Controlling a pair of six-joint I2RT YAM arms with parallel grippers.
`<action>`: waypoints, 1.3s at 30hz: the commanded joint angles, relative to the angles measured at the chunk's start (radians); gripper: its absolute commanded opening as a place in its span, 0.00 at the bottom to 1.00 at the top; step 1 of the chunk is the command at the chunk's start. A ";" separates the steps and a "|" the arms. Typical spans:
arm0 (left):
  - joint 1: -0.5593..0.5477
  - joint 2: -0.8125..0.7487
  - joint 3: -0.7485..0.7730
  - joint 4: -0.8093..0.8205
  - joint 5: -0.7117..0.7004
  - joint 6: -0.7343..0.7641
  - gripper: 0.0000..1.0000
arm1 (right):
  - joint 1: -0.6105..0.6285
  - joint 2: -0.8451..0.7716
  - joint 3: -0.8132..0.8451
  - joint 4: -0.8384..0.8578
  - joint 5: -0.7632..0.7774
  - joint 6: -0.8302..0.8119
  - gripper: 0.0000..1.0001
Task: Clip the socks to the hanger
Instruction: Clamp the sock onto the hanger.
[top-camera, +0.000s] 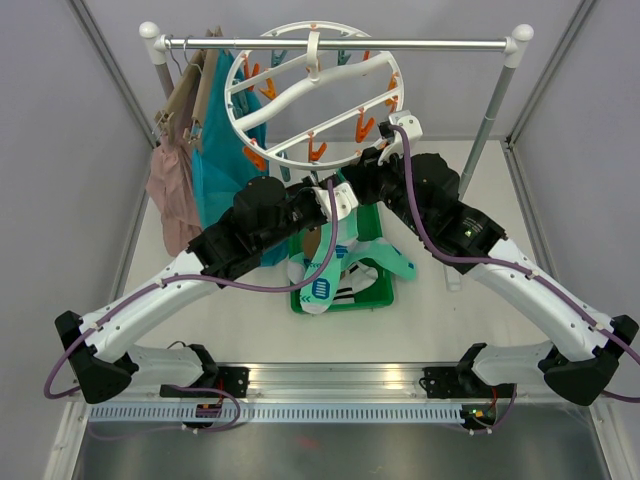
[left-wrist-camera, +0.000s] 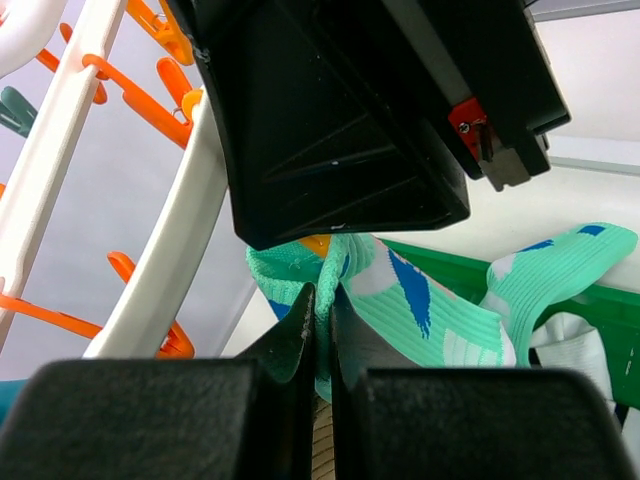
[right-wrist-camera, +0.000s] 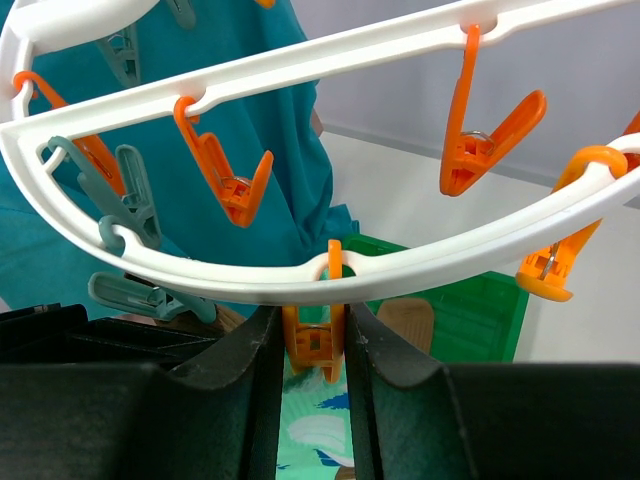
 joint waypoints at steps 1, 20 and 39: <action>-0.007 -0.021 0.005 0.050 0.001 -0.018 0.02 | 0.002 0.000 0.039 0.022 0.026 -0.004 0.00; -0.007 -0.098 0.106 -0.154 -0.075 -0.434 0.04 | 0.002 -0.102 -0.043 0.027 -0.113 0.119 0.79; -0.005 -0.083 0.313 -0.504 -0.571 -0.590 0.02 | 0.002 -0.287 -0.275 -0.045 0.015 0.139 0.80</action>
